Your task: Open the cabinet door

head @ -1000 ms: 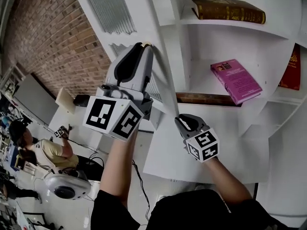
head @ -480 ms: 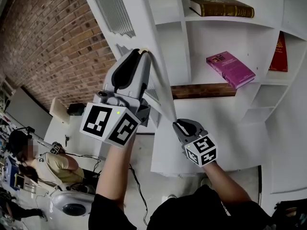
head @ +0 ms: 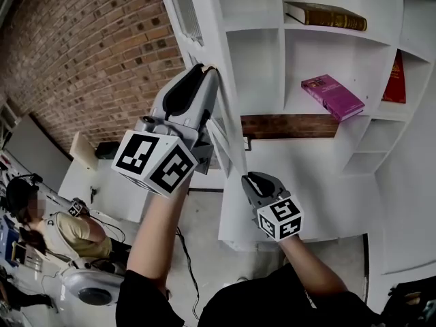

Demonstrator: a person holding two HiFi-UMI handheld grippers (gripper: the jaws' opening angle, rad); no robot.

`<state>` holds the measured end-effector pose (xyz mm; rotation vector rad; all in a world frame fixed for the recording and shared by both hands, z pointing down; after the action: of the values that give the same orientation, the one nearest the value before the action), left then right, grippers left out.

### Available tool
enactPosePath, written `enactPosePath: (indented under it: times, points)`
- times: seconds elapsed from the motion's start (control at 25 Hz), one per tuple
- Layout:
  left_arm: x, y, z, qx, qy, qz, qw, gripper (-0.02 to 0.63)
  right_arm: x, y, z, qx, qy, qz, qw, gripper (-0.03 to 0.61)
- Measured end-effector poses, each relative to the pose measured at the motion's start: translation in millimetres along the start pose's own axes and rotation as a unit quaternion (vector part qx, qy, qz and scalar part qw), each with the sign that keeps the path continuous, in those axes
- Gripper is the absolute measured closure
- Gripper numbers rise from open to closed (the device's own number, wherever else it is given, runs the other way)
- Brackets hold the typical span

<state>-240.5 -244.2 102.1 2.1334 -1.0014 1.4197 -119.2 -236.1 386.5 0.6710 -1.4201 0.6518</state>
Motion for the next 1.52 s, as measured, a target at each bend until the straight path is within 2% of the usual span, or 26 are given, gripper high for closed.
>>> enactPosePath:
  times: [0.2, 0.36, 0.72, 1.04, 1.12, 1.52]
  points:
    - [-9.5, 11.9, -18.4, 0.007, -0.002, -0.029, 0.9995, 0.52, -3.1, 24.3, 4.7, 0.013, -0.004, -0.003, 1.0, 0.518]
    - [-14.1, 19.3, -28.0, 0.016, -0.006, -0.039, 0.9991, 0.52, -4.9, 38.1, 8.4, 0.021, -0.006, -0.003, 1.0, 0.522]
    - [-20.2, 35.8, -50.5, 0.024, -0.008, -0.034, 0.9991, 0.515, -2.5, 67.0, 19.5, 0.028, -0.012, -0.001, 1.0, 0.526]
    - [-27.9, 55.7, -75.4, 0.006, -0.019, -0.048, 0.9986, 0.511, -5.7, 96.7, 35.5, 0.019, -0.005, -0.029, 0.999, 0.534]
    - [-29.3, 59.8, -79.1, 0.005, -0.022, -0.059, 0.998, 0.512, -6.3, 100.7, 39.0, 0.015, -0.005, -0.03, 0.999, 0.535]
    - [-35.6, 81.9, -103.1, -0.024, -0.045, -0.063, 0.9967, 0.521, -7.1, 126.4, 63.3, -0.001, -0.003, -0.022, 1.0, 0.534]
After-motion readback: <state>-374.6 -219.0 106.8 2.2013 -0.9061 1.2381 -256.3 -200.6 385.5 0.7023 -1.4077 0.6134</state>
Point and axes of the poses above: the fingertips, and each gripper's own axes: z forward along the fingers, y to its left, x out of its underside, the point moved 7 cm from there along -z, backward along the fingers, and after that the axes turned 6 degrees about -z, right-handed, at the moved point
